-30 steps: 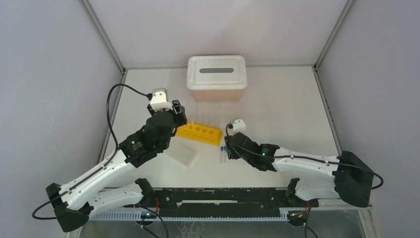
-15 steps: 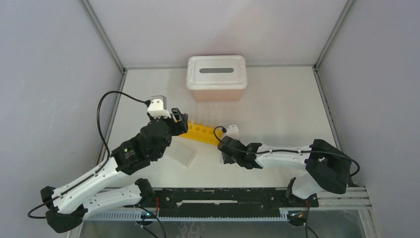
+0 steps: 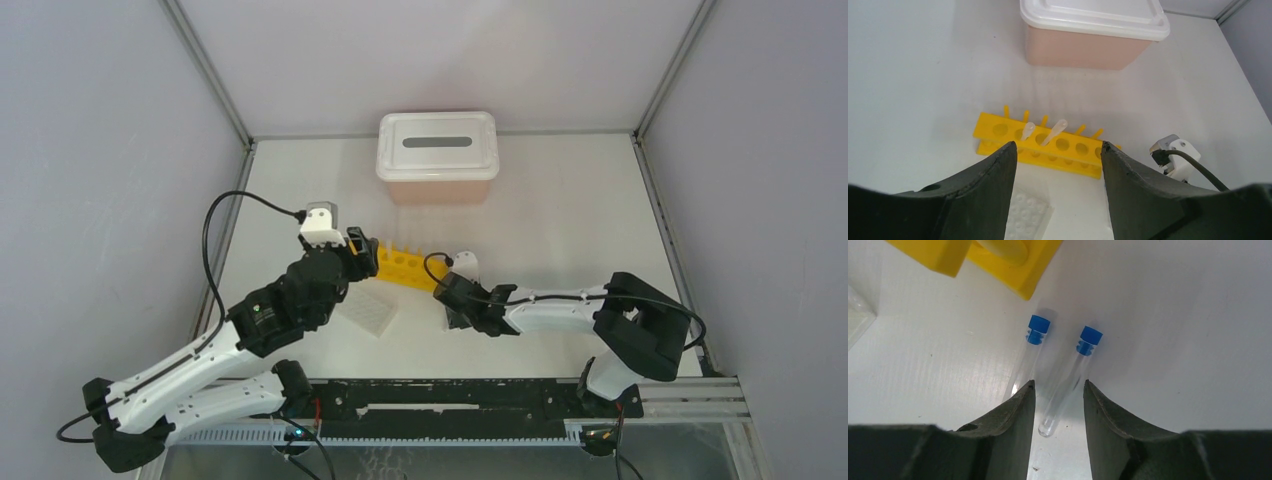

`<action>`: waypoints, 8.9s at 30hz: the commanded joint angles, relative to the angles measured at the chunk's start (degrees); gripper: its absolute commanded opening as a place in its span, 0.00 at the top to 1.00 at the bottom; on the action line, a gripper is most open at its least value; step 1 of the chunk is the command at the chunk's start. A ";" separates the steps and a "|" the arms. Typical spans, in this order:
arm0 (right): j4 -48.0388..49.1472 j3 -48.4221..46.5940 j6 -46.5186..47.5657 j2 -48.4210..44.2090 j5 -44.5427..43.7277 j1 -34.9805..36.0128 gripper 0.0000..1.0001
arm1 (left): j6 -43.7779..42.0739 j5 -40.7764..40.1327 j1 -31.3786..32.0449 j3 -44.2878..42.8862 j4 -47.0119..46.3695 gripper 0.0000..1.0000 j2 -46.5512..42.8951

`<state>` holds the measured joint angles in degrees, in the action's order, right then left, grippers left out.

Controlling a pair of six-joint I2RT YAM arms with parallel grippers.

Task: Organize the chemistry lab equipment

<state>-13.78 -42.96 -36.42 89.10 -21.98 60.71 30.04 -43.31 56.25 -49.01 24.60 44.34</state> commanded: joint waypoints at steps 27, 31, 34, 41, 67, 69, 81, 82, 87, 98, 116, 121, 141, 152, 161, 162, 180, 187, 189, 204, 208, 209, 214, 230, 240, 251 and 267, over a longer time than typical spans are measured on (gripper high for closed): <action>4.73 3.95 1.09 -3.62 -2.85 -1.56 0.82 | 5.91 -0.76 0.01 3.68 1.50 0.23 -0.01; 6.07 5.97 3.66 -7.70 -4.48 -0.63 0.83 | 6.60 2.66 -0.30 2.06 3.04 0.23 0.16; 7.94 7.62 6.81 -11.99 -6.16 1.08 0.84 | 6.54 6.59 -0.97 0.04 4.89 0.22 0.34; 14.07 12.53 16.65 -25.01 -7.44 7.28 0.85 | 6.38 27.19 -7.15 -5.30 9.52 0.23 1.76; 25.43 12.61 37.35 -39.02 2.63 19.27 0.89 | 10.59 69.94 -13.52 -5.46 10.72 0.33 8.75; 25.67 12.17 38.11 -38.71 3.08 19.28 0.89 | 10.85 70.79 -13.55 -4.74 10.01 0.34 8.91; 27.60 10.59 39.35 -35.95 5.67 19.32 0.90 | 9.92 74.63 -13.76 -3.60 10.00 0.39 11.39; 27.77 10.54 39.39 -35.78 5.79 19.32 0.90 | 9.80 74.75 -13.78 -3.67 10.04 0.40 11.53; 28.56 10.46 39.67 -36.09 6.22 19.62 0.90 | 9.26 75.11 -13.81 -3.81 10.45 0.42 12.24; 28.89 10.00 40.08 -35.94 7.12 19.85 0.91 | 8.23 76.34 -13.85 -3.50 10.83 0.50 13.32; 28.88 10.00 39.85 -35.79 7.42 19.31 0.93 | 6.48 76.54 -13.88 -2.95 12.93 0.69 12.37; 28.90 10.00 39.57 -35.49 7.56 19.06 0.94 | 6.43 76.66 -13.81 -2.67 12.89 0.73 12.22; 29.91 10.00 38.97 -34.43 9.13 17.66 0.96 | 6.17 77.74 -13.89 -1.47 12.74 0.74 11.22; 30.15 10.00 38.64 -34.26 8.91 17.45 0.89 | 5.52 74.46 -13.87 -2.18 13.23 0.87 9.97; 29.01 10.00 37.84 -33.53 7.65 17.11 0.55 | 4.50 66.42 -13.92 -5.12 15.22 0.88 8.95; 28.91 10.00 37.75 -33.40 7.61 17.08 0.55 | 4.47 65.67 -13.86 -5.47 15.40 0.88 8.93; 26.80 13.64 32.40 -36.61 1.93 11.87 0.51 | -0.69 36.92 -13.95 -9.73 23.55 0.90 12.50; 26.99 15.62 28.89 -35.76 2.54 7.11 0.51 | -2.29 28.97 -13.99 -9.46 25.06 0.92 16.67; 27.13 16.09 28.27 -35.61 2.96 6.29 0.51 | -2.29 28.20 -13.99 -9.58 25.49 0.92 17.72; 28.11 17.03 26.59 -33.88 3.97 4.56 0.51 | -2.80 26.73 -14.05 -7.26 26.36 0.92 20.91; 28.15 17.25 26.49 -34.01 4.37 4.07 0.51 | -2.71 26.91 -14.01 -6.44 26.30 0.92 21.59; 28.23 17.33 26.49 -34.01 4.46 4.01 0.51 | -2.71 26.93 -13.99 -6.22 26.28 0.92 21.80; 28.54 17.70 26.36 -34.08 4.91 3.50 0.51 | -2.53 26.88 -14.01 -5.08 25.59 0.92 22.19; 28.72 18.15 26.14 -34.26 5.71 2.76 0.51 | -2.31 27.44 -14.87 -1.60 22.72 0.93 23.08; 29.07 18.28 26.14 -33.95 6.07 2.75 0.51 | -1.59 27.65 -15.38 0.12 21.55 0.93 22.55; 29.68 18.53 26.10 -33.43 6.44 2.65 0.50 | -0.98 28.23 -15.48 1.20 20.51 0.90 23.27; 30.08 18.88 25.79 -33.08 6.84 2.40 0.51 | -0.02 29.19 -15.56 2.44 18.99 0.75 25.24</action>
<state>13.52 -24.29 -9.41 55.96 -15.70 63.40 29.19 -14.37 41.10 -47.55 44.99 69.23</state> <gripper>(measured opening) 0.493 0.236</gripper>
